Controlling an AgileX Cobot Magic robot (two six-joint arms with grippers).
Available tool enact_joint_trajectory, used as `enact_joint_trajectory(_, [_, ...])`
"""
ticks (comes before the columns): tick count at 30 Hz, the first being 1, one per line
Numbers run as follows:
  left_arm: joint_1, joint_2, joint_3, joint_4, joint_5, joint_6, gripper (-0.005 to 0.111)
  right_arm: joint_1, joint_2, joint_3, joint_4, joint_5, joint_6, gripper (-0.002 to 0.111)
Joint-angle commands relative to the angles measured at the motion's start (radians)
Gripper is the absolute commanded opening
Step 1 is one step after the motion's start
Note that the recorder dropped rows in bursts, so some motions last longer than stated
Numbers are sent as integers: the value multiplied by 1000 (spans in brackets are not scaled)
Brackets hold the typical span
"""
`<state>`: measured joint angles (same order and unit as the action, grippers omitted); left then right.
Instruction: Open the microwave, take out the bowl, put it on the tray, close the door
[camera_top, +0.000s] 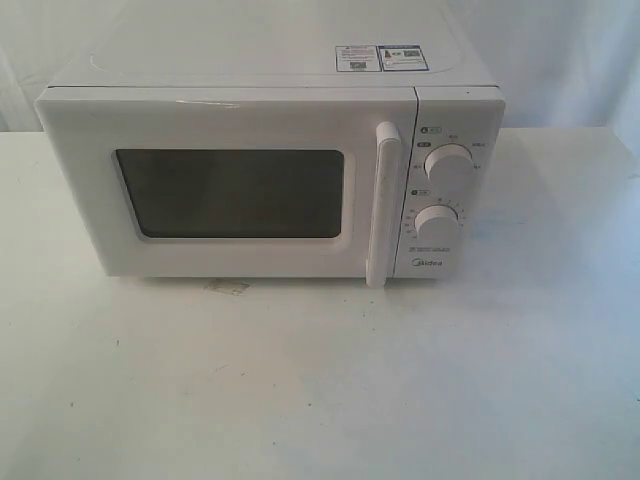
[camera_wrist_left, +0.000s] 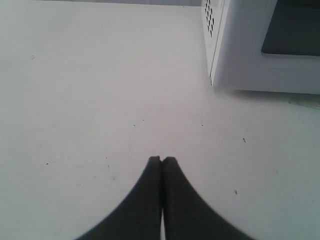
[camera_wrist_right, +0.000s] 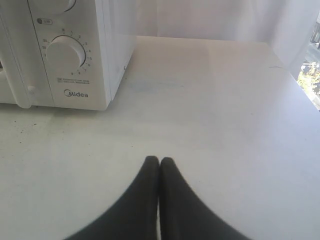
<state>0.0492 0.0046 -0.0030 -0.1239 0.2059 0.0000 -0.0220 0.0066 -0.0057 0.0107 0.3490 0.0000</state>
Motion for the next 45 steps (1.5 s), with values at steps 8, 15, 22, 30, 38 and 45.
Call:
enact_joint_trajectory(8, [-5,-5,3,-2,-2,-7,0,-7,-7,6,-11,-24,0,0])
enact_joint_trajectory(15, [-5,-5,3,-2,-2,-7,0,-7,-7,6,-11,-328,0,0])
enact_joint_trajectory(22, [-5,-5,3,-2,-2,-7,0,-7,-7,6,-11,-680,0,0])
enact_joint_trajectory(30, [-5,-5,3,-2,-2,-7,0,-7,-7,6,57,-1066,-107,0])
enact_joint_trajectory(38, [-5,-5,3,-2,-2,-7,0,-7,81,-409,214,-489,-320,0])
enact_joint_trajectory(45, [-5,-5,3,-2,-2,-7,0,-7,311,-510,219,52,-310,0])
